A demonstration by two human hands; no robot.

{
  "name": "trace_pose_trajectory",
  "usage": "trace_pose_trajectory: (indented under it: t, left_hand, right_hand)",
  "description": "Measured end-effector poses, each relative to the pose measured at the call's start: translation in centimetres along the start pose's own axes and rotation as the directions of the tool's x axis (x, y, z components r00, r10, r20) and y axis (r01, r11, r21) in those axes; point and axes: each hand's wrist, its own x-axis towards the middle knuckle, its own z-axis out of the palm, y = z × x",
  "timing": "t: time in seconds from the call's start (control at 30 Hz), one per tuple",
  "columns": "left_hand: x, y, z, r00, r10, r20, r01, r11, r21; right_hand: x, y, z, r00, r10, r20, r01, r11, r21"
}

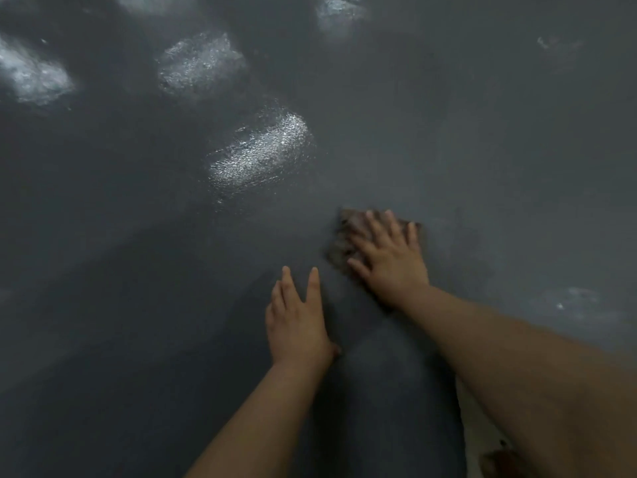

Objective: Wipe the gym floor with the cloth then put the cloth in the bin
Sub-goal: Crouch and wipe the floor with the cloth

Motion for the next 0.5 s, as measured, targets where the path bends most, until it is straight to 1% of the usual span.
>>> trace_pose_trajectory:
  t: [0.03,0.07,0.13,0.17,0.23,0.27,0.3,0.4,0.43,0.5]
  left_hand:
    - [0.0,0.3,0.2,1.0,-0.006,0.015,0.006,1.0,0.009]
    - [0.0,0.6,0.4,0.999,-0.012,0.03,0.011,1.0,0.017]
    - [0.0,0.9,0.9,0.998,-0.023,0.064,0.021,0.999,0.027]
    - [0.0,0.9,1.1,0.997,-0.027,0.072,0.025,0.999,0.031]
    - [0.1,0.9,1.5,0.997,-0.033,0.073,0.03,0.999,0.041]
    - [0.2,0.9,1.6,0.997,-0.035,0.071,0.032,0.999,0.04]
    - [0.4,0.9,1.7,0.997,-0.037,0.068,0.035,0.999,0.034]
    - [0.8,1.2,1.9,0.998,-0.036,0.051,0.034,0.999,0.031]
    - [0.8,1.2,1.8,0.998,-0.037,0.051,0.036,0.999,0.031]
    - [0.9,1.3,1.8,0.997,-0.041,0.068,0.039,0.999,0.028]
  right_hand:
    - [0.2,1.8,-0.4,0.993,0.116,0.003,-0.116,0.993,0.016]
    - [0.3,3.4,-0.8,0.97,0.241,0.016,-0.241,0.969,0.045]
    - [0.2,5.6,-1.5,0.885,0.465,0.033,-0.465,0.876,0.123]
    - [0.0,5.8,-1.6,0.844,0.535,0.04,-0.533,0.83,0.163]
    - [-0.8,4.2,-1.2,0.802,0.596,0.03,-0.589,0.782,0.204]
    - [-1.3,2.7,-1.0,0.805,0.593,0.021,-0.583,0.783,0.215]
    - [-1.9,0.9,-0.5,0.828,0.56,0.011,-0.549,0.808,0.214]
    - [-3.9,-3.8,1.0,0.947,0.319,-0.033,-0.308,0.934,0.178]
    - [-4.1,-4.7,1.2,0.969,0.241,-0.045,-0.232,0.961,0.15]
    - [-3.2,-4.9,0.8,0.991,0.132,0.008,-0.132,0.987,0.095]
